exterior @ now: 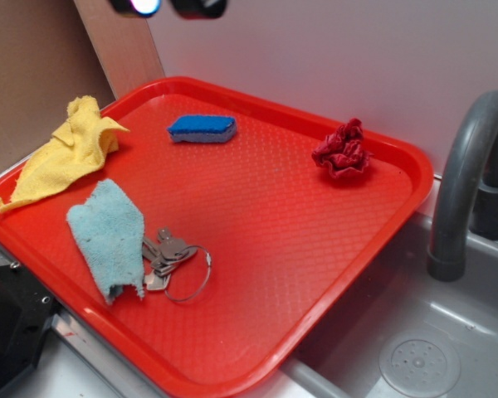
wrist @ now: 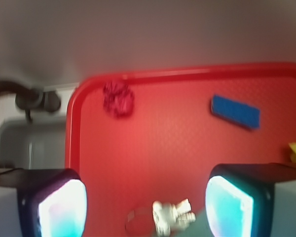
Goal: Grab the red paper.
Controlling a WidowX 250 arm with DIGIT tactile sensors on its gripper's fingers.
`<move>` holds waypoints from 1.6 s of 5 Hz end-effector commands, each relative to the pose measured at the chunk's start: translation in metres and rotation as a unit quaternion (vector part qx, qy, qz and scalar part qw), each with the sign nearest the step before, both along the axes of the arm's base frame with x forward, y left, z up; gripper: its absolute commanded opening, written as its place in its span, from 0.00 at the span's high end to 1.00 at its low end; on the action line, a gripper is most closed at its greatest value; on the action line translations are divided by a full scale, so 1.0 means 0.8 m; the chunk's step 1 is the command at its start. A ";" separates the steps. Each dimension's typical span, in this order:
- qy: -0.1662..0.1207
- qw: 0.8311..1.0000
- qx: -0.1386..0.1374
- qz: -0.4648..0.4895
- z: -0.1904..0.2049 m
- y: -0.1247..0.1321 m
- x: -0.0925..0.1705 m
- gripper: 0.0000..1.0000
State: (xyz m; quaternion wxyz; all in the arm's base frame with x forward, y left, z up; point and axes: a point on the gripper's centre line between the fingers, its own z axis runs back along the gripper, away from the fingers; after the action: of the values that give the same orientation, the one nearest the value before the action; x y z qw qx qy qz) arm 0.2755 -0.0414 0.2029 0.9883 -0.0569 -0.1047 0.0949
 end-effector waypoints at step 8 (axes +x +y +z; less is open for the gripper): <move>0.036 0.991 0.084 -0.094 -0.150 -0.049 0.081 1.00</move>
State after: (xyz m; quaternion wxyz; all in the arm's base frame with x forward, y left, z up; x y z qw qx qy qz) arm 0.3351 -0.0784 0.0518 0.9996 0.0229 -0.0190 -0.0013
